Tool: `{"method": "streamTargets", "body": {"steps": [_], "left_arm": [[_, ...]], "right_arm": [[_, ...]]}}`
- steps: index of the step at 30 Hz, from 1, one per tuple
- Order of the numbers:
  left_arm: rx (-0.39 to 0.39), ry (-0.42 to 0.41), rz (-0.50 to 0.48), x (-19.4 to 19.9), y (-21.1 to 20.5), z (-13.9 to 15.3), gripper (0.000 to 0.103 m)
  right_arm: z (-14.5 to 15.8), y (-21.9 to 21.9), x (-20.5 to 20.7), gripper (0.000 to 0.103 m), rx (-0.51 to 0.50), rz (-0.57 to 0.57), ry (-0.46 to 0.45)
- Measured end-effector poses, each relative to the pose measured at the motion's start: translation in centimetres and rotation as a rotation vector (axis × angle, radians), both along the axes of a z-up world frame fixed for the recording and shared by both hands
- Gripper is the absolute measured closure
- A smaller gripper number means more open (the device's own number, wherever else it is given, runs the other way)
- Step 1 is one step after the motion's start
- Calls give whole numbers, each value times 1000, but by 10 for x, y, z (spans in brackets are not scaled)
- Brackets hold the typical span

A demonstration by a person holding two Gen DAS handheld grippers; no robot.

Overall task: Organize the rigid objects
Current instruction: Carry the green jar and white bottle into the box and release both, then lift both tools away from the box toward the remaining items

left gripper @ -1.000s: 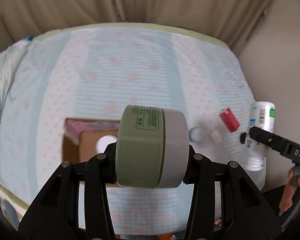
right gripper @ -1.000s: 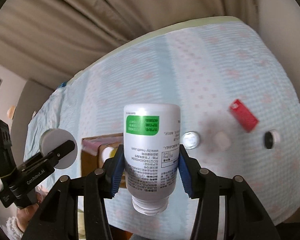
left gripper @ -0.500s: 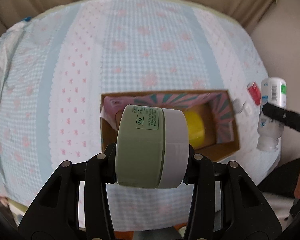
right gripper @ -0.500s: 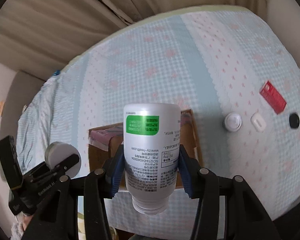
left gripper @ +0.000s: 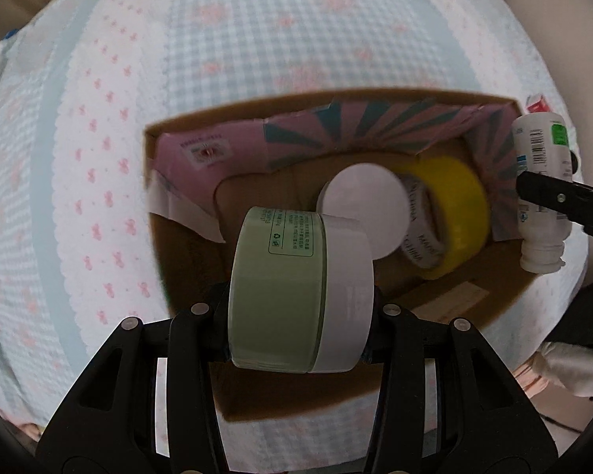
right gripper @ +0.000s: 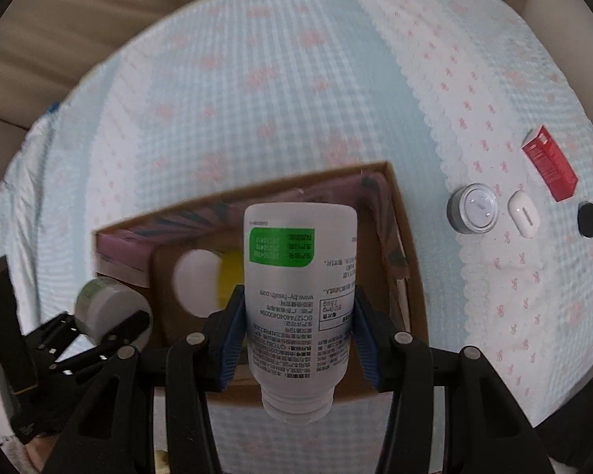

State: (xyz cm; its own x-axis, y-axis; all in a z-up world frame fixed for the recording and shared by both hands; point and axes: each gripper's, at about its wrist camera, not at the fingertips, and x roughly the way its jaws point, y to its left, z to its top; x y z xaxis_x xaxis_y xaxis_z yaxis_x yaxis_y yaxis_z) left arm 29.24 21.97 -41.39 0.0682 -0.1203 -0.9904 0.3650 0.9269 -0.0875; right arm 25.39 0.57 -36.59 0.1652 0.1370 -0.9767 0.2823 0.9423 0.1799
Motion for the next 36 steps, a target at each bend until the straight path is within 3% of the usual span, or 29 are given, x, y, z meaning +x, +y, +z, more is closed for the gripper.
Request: {"method": "streamTargets", "body": {"steps": [6,14,16,17,18,19,21,28,36], "left_arm": [[51,26,11,0,-1,-20,63],[88,-25,-50,-9,-19,-13,60],[71,-51,-66,-11,-24,-6,11],[52,-64,-72,-13,-25,-3,1],[33,-63,-79,-14,-27,-1,0],[27,-57,-81,-16,-28,-1,0],[25,-37,-82,-19,-29,-2,0],[10,-36,-51,-29,-23,3,0],[-11,-71,1,-39,-12,34,0]], "right_arm": [[-42,-4,5,57,-7,6,60],[-44,3,10,57,-45,86,61],[-45,3,12,55,-52,101,71],[-45,2,12,50,-31,103,73],[-44,0,11,29,-23,100,61],[-42,-1,10,0,-37,98,48],[-34,-4,7,0,-32,104,-1],[-26,-5,-2,0,-14,96,-18],[-14,-1,-15,0,8,92,-40]]}}
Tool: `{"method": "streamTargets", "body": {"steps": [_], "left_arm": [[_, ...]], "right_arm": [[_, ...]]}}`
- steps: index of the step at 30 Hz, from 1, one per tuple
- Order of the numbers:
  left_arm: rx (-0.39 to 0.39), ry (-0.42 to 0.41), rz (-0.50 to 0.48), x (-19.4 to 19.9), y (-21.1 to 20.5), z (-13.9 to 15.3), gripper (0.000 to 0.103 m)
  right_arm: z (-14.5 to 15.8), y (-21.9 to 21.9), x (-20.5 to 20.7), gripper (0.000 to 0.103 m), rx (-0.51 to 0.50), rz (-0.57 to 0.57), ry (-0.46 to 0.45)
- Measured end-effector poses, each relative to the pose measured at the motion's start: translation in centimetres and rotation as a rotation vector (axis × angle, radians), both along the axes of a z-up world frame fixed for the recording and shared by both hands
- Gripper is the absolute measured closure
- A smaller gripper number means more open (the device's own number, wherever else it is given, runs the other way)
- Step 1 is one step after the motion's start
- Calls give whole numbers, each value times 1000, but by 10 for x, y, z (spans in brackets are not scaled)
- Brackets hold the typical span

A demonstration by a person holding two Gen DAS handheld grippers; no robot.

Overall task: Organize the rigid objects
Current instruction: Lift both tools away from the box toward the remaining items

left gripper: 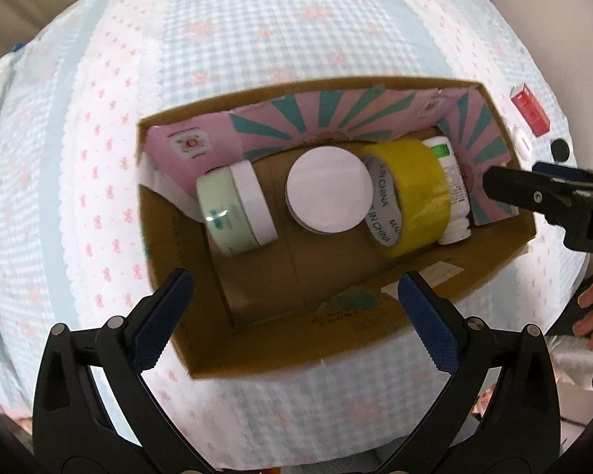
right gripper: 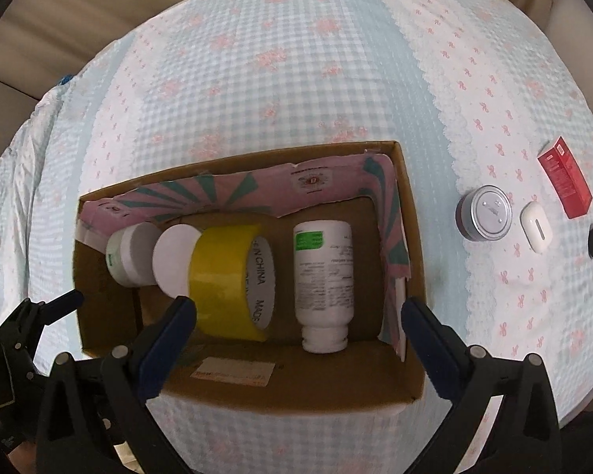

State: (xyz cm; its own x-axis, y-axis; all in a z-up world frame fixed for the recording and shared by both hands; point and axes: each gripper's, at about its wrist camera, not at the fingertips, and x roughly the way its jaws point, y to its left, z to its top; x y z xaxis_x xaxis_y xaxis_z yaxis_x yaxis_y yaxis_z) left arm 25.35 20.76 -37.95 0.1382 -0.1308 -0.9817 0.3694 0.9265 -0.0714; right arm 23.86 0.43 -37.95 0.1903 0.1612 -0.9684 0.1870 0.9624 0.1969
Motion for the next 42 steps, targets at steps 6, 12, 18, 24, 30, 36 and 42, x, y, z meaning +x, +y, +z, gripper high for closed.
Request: {"method": "streamTargets", "body": {"steps": [6,12,18,24,30,36,42], "left_arm": [[-17,-42,46,-12,13,45,0],[-24,-137,91,-32,8,102,0],[-35,-236,136,-57,-27,155,0],[-71,-333,219,-96,-82,181,0],[-83,-418,346,-134,-150,194,0],[-86,-426,362,-156,-220,192,0],[-90,-390,329,-162,-271,164,0]], "right_arm": [[41,1,-14,0,-15,3,-21],[99,-7,-34,0,-44,37,-77],[158,-43,-62,0,-123,51,-178],[190,-113,-98,0,-168,46,-257],[188,-193,-129,0,-200,120,-289],[178,-262,-152,0,-212,109,-324],[166,-307,-162,0,-188,92,-359]]}}
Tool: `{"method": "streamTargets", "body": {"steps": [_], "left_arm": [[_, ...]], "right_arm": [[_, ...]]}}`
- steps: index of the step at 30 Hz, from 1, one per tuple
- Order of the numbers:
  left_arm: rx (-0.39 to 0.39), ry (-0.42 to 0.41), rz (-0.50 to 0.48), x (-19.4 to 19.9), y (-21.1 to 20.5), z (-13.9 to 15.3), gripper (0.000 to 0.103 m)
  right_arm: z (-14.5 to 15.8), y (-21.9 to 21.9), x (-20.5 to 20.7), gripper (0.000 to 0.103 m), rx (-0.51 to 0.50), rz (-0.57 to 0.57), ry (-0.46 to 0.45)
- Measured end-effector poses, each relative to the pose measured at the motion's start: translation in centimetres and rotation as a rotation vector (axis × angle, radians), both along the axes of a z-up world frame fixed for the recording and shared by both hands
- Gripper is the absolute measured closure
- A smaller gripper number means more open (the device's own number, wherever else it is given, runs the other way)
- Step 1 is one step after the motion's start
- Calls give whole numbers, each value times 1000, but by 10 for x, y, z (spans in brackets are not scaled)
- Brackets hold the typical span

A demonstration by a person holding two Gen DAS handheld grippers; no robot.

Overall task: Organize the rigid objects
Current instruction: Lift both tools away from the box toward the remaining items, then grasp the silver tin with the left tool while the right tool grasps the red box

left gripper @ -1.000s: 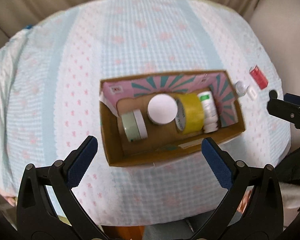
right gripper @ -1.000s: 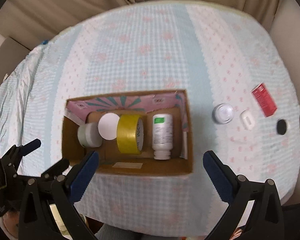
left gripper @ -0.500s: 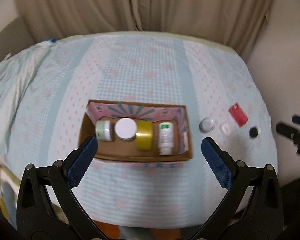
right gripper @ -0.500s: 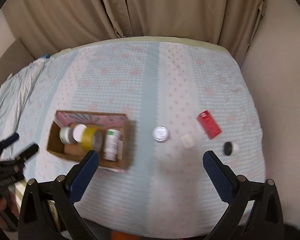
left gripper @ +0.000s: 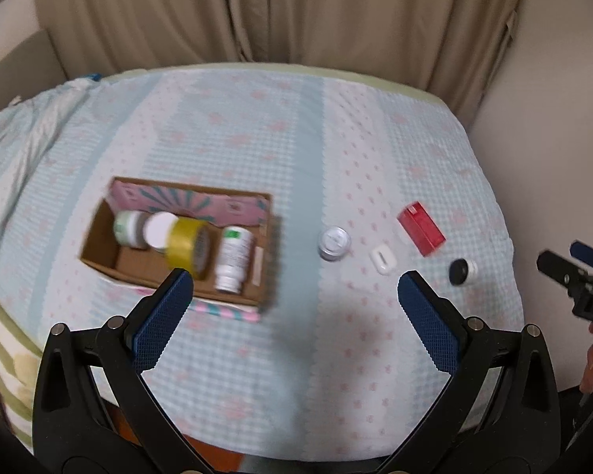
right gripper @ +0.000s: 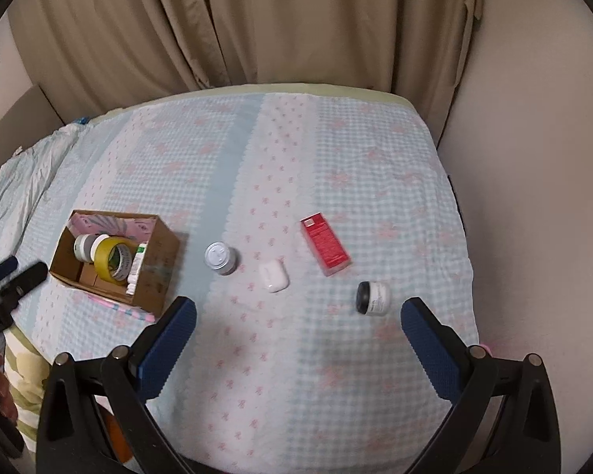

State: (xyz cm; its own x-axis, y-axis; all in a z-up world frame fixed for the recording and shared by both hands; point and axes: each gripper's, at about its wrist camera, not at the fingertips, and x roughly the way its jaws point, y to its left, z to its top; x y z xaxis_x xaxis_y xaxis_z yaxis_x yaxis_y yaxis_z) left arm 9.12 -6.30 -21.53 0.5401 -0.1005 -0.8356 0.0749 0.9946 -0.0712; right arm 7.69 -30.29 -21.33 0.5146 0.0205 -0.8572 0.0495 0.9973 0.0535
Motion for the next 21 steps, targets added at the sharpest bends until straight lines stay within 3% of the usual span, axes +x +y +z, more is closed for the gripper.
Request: {"method": "streamTargets", "body": {"steps": [5,10,21], "left_arm": [[-5,18,-50,10,-38,-37,0],[10,32,-64,34,-75,-96,0],[34,-9,18,97,-97,-243,3]], "right_arm": [[-21,-26,12,0,18,6,-13],[-51,-42,34,0,11,10,-13],[-172,-48,104,0,-40,120,37]]}}
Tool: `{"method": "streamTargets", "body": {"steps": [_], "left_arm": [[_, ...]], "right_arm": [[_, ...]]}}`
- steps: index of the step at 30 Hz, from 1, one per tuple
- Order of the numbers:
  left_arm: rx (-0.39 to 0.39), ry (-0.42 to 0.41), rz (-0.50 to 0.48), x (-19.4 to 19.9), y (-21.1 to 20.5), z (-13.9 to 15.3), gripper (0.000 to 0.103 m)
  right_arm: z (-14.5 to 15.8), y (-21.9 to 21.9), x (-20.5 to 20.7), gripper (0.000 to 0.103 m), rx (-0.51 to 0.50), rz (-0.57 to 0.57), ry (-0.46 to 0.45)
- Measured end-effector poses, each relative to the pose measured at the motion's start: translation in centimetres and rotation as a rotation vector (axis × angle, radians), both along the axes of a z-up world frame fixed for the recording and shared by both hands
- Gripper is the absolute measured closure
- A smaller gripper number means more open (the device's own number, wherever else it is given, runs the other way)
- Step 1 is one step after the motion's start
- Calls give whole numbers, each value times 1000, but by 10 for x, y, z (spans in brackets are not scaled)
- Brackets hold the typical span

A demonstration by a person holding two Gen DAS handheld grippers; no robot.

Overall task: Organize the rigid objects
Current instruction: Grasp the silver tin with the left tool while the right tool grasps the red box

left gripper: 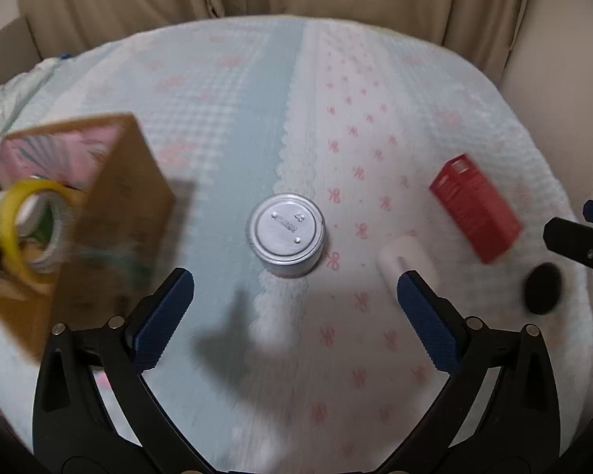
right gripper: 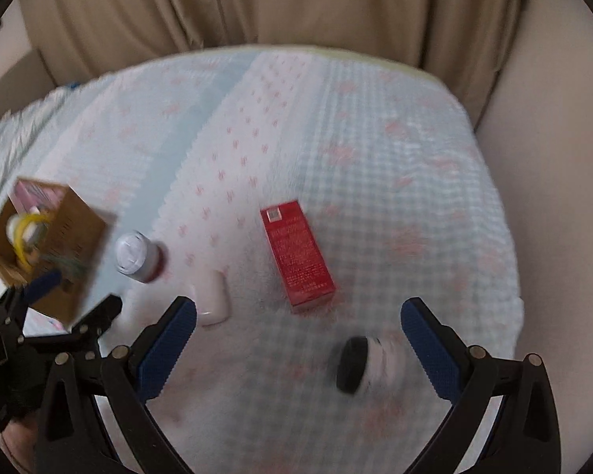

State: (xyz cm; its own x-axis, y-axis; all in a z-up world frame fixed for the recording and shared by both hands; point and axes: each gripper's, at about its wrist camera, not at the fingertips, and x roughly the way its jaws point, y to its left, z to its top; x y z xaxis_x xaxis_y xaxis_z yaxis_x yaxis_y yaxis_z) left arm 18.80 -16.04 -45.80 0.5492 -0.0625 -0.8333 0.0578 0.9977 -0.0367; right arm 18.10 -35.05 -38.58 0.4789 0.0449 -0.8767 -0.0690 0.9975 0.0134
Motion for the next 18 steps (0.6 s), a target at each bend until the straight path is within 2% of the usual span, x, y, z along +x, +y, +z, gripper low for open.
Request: {"method": "streamTargets", "body": {"steps": [3,6,10,12,14,16,17,18], "left_arm": [[3,25,2,19,-3,-27,12],[7,21,8,30,-3,-40,15],[9,11,18,39,1,-47,21],[10,12,23,43,4,-49,30],[3,22,21,47,6,-51,38],[-5,14,13,49,7,-50,46],[-10,13,1,49,6,-50,53],[-4,12,-5,49,4,-49,53]], "right_arm": [[-33,3,17,0,-15,31,29],[-59,4,34,0,-39,60,60],[-75,5,57,6,-50,96,105],[-80,7,67,9,-64,115,126],[-85,9,75,16,-69,150,139],[-90,13,81,34,-77,182,155],[-93,13,83,37,-77,192,163],[-95,15,85,46,-76,205,169]]}}
